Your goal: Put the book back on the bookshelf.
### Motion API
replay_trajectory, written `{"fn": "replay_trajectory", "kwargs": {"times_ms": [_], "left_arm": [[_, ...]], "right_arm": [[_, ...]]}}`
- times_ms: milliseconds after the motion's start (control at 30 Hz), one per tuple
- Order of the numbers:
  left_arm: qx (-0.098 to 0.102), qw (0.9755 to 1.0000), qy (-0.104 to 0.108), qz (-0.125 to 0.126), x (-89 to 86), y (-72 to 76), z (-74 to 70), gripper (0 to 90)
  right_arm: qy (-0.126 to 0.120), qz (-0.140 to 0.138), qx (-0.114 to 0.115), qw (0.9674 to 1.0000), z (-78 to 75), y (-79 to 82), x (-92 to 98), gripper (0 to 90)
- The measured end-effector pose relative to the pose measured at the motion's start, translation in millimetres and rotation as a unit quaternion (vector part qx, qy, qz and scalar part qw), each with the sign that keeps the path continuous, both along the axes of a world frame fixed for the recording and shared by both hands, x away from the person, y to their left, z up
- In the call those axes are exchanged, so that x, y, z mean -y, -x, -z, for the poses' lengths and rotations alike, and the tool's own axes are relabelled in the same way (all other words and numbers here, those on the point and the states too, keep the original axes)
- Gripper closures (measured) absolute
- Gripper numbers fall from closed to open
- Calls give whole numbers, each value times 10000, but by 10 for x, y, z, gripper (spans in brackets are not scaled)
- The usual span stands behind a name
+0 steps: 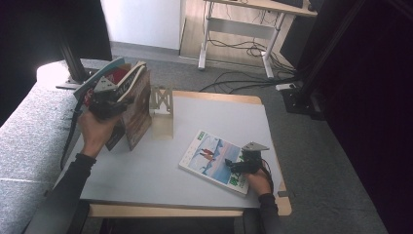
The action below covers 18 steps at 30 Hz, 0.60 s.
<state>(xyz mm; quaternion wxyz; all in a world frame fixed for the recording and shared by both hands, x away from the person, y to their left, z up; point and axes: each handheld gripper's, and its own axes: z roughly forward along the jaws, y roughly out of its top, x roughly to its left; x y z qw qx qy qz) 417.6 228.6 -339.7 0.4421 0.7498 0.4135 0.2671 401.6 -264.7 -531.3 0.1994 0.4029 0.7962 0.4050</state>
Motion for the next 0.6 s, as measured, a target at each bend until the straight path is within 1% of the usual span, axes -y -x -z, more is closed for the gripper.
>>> {"fn": "replay_trajectory", "kwargs": {"times_ms": [233, 400, 600], "left_arm": [[-129, 9999, 54, -3, -74, 88, 186, 731], [-231, 9996, 147, 1, -134, 173, 365, 734], [-429, 9989, 190, 36, -188, 235, 610, 737]], "right_arm": [[2, 3, 1, 10000, 0, 1, 0, 0], [-3, 7, -3, 10000, 0, 2, -2, 0], [-5, 12, -9, 10000, -1, 3, -2, 0]]}}
